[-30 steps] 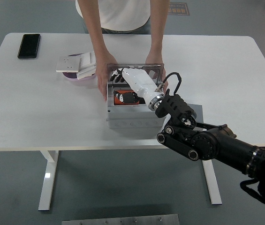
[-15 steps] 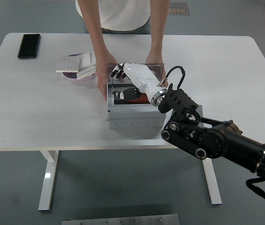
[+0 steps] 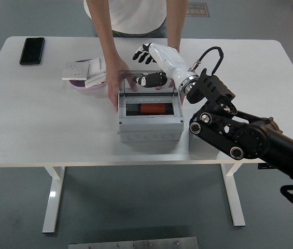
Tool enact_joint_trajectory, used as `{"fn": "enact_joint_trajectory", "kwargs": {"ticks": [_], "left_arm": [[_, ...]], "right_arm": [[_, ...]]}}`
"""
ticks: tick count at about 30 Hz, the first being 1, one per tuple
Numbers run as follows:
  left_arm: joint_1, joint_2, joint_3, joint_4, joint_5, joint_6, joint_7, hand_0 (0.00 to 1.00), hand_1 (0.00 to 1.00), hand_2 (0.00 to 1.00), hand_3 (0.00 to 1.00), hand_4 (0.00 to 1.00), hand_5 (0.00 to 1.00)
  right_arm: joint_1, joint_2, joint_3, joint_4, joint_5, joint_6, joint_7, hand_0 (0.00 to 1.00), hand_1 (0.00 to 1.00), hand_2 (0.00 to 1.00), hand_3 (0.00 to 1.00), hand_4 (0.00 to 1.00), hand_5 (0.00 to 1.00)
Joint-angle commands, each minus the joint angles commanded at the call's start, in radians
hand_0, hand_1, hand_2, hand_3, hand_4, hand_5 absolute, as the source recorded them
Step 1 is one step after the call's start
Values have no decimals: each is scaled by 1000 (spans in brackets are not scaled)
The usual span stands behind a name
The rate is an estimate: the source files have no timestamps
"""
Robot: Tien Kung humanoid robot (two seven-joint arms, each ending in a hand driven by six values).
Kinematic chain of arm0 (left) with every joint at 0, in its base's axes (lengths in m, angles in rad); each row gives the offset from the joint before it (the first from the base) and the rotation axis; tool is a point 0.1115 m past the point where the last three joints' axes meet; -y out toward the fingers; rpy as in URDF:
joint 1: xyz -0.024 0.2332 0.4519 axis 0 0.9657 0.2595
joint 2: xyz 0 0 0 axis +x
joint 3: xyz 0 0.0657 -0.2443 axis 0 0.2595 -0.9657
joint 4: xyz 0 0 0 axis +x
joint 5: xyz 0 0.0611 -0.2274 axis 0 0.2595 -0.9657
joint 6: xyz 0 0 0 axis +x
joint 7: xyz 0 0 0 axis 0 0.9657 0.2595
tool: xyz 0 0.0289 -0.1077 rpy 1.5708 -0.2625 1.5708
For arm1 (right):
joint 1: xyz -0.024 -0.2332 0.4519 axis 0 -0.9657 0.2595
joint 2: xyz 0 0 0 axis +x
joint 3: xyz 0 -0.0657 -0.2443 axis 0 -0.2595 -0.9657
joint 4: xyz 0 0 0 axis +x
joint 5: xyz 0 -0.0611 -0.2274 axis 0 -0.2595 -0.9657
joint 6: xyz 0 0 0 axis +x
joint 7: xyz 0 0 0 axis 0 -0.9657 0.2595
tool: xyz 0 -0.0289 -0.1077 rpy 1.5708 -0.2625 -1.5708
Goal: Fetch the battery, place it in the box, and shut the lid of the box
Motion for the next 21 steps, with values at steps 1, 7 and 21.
{"fn": "enact_joint_trajectory", "kwargs": {"ticks": [1,7,21], "left_arm": [[-1,0,0,0,1,0,0,641,744,589,503,429,2],[-5,0,-2,0,7,-2,2,641,744,589,503,428,2],[-11,-1,-7,0,19,-3,5,639,743,588,503,424,2]], "right_arm": [[1,1,3,-5,9,-2,2,558,566,613,636,816,543],[4,19,14,-44,74,5,-1,705,651,666,681,833,998],[2,51,10,-100,141,34,-47,910,792,783,828,920,998]]}}
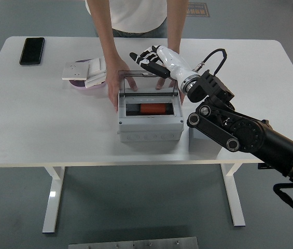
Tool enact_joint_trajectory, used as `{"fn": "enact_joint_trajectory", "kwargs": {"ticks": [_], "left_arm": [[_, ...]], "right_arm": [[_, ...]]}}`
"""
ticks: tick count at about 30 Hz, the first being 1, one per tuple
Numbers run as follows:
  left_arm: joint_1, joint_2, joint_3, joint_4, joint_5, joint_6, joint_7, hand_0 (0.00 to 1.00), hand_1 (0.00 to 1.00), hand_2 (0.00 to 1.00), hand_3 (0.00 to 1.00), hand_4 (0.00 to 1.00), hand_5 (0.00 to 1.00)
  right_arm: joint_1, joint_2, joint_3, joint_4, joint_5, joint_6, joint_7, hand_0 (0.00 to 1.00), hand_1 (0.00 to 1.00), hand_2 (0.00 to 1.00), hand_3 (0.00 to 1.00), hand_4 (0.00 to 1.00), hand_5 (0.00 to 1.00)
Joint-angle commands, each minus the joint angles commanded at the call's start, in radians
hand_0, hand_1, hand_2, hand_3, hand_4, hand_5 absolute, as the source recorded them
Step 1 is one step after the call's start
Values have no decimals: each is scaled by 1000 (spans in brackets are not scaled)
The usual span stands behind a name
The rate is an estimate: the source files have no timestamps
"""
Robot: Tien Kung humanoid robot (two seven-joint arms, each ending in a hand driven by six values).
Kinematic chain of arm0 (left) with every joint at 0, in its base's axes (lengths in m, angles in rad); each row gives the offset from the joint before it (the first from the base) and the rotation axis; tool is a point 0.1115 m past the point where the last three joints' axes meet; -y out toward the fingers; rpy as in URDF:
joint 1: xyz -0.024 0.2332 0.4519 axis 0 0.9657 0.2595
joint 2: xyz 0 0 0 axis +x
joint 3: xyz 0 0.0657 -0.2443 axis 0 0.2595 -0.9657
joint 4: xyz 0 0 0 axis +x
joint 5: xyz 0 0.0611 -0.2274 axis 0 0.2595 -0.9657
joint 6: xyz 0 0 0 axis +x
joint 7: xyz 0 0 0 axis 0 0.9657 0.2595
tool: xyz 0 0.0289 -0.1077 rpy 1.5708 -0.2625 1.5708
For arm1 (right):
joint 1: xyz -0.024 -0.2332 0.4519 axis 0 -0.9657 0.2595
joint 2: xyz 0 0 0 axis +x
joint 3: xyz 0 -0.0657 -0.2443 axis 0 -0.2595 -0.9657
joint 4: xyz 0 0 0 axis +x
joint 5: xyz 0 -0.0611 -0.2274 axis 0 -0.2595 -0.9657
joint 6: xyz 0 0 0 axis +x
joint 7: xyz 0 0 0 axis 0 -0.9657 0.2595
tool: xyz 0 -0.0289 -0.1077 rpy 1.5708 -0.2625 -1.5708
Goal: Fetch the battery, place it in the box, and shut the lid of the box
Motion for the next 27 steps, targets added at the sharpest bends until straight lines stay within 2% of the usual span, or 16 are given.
{"fn": "enact_joint_trajectory", "kwargs": {"ticks": [2,3,9,26,27], "left_arm": [[0,0,-1,0,1,0,0,639,743,588,503,424,2],[0,0,-1,0,2,0,0,640,741,587,502,424,2],[2,0,0,0,2,2,0,639,742,584,502,422,2],[7,-1,11,0,-11,10,-11,640,742,582,502,422,2],[8,-1,11,0,-11,11,-11,640,742,582,502,416,2]], "right_arm": [[-2,3,-6,1,2,-2,-3,910,792,783,828,920,998],[-3,4,-10,2,2,-4,-4,963,817,798,856,925,998],[-13,9,-35,6,-1,-11,-6,968,824,806,866,945,998],[-30,0,-98,58,-37,-9,-31,955,817,804,863,949,998],[-31,-2,-100,68,-47,-9,-37,913,796,803,860,944,998]]}}
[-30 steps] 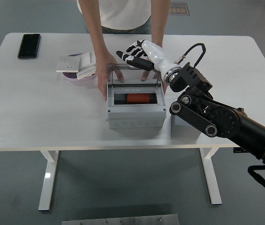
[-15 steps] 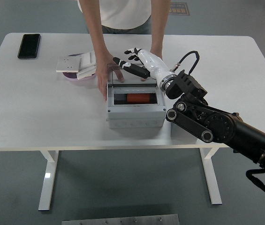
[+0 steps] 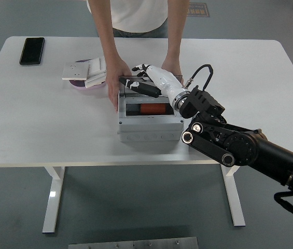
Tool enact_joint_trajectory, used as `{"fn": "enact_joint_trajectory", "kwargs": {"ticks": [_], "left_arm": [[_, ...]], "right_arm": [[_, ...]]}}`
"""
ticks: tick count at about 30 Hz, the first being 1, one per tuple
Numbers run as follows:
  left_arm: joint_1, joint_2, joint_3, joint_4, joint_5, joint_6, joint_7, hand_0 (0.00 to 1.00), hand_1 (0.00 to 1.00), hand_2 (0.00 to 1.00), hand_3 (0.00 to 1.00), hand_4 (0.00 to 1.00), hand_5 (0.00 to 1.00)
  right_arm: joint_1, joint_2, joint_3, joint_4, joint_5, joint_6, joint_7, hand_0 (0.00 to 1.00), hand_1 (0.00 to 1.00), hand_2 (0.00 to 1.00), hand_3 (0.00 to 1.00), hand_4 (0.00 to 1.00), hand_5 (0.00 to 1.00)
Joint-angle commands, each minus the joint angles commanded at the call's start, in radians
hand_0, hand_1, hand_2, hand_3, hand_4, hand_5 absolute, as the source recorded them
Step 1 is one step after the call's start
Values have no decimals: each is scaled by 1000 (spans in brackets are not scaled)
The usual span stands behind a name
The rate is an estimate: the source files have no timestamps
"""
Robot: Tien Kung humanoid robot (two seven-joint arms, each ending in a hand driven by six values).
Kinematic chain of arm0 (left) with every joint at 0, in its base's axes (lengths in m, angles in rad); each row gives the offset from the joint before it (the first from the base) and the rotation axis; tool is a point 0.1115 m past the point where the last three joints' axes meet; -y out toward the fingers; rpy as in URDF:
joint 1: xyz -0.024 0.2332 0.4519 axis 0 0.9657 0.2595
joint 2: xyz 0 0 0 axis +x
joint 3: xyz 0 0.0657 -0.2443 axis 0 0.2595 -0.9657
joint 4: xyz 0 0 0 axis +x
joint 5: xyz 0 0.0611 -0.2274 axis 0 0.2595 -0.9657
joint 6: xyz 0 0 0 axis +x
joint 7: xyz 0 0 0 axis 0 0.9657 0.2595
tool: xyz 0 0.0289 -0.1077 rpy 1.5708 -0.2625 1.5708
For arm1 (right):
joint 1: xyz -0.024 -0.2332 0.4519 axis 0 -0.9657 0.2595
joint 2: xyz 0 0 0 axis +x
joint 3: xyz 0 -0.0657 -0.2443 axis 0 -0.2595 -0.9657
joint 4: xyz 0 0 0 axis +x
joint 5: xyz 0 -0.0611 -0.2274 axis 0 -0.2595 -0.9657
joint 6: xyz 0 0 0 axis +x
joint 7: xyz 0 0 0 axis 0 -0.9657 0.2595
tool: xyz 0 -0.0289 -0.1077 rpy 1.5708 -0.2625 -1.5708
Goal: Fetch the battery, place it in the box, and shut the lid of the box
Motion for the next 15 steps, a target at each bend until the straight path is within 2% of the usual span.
{"fn": "enact_joint_trajectory", "kwargs": {"ticks": [5,6,11,12,15], "left_arm": [[2,-1,1,0,-2,2,-1,640,742,582,502,416,2],[2,-1,2,0,-2,2,-1,641,742,583,502,415,2],[1,-1,2,0,-1,3,-1,641,742,583,502,415,2],[1,-1,2,0,-1,3,0,640,742,580,502,412,2],[1,0,2,-1,1,4,1,640,742,580,502,412,2]], "right_arm": [[-3,-6,-5,31,-25,2,-18,913,796,803,860,944,998],[-4,-7,-6,36,-30,3,-21,859,753,789,852,945,998],[-5,-10,-10,52,-51,11,-38,859,753,789,852,945,998],[-5,-11,-11,53,-52,12,-41,671,669,687,752,945,998],[-5,-13,-12,55,-52,14,-45,671,669,687,752,945,998]]}}
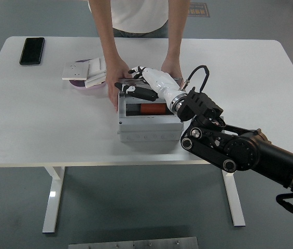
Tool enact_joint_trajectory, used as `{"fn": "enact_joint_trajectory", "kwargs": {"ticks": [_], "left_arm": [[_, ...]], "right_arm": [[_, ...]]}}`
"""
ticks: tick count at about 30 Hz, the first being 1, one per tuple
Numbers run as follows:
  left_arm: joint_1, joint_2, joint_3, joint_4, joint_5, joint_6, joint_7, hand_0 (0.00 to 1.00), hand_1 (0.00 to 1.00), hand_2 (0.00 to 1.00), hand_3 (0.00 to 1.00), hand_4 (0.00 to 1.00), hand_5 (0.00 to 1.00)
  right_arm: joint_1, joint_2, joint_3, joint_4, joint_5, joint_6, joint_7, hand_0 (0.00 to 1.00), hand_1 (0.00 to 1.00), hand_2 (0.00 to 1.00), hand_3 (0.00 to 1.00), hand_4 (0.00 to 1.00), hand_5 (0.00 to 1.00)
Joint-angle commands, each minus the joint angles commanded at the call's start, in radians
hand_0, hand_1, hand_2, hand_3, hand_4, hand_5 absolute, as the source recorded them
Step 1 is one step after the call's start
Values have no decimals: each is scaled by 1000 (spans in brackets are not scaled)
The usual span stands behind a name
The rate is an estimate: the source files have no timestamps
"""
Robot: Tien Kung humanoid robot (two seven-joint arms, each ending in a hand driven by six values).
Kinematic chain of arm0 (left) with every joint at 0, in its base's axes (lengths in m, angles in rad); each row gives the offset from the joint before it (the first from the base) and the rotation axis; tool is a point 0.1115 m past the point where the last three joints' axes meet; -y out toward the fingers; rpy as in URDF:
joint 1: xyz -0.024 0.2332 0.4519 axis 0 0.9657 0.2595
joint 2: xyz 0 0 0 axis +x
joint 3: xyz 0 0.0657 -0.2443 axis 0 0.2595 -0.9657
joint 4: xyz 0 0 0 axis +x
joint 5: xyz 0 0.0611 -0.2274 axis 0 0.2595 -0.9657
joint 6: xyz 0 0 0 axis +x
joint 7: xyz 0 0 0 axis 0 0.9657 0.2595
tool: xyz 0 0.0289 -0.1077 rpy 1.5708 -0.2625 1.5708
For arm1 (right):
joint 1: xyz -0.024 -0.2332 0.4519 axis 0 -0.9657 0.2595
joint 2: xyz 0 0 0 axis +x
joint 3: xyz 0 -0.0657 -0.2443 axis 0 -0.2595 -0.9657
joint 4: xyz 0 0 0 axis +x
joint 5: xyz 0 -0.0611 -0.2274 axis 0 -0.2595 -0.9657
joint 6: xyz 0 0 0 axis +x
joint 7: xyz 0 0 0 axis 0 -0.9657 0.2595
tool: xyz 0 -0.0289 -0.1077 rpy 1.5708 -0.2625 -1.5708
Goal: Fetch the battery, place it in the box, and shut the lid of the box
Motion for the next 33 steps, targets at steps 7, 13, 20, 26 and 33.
{"fn": "enact_joint_trajectory", "kwargs": {"ticks": [7,13,20,26,33], "left_arm": [[0,0,0,0,0,2,0,640,743,580,502,409,2],[-1,0,-1,0,2,2,1,638,742,580,500,405,2],[-1,-1,-4,0,5,2,3,639,742,580,501,402,2],[-1,-1,-5,0,6,2,5,638,744,580,501,396,2],[0,-2,-6,0,7,2,6,636,744,580,501,390,2]], "right_arm": [[-1,-5,-4,0,0,-1,-7,606,602,634,699,946,998],[-1,-6,-5,5,0,3,-17,603,596,625,696,945,998],[0,-8,-3,14,7,33,-50,599,593,624,698,943,998],[0,-10,-2,18,7,49,-67,541,587,617,697,940,998],[-1,-12,-1,27,2,58,-86,411,584,608,698,941,998]]}}
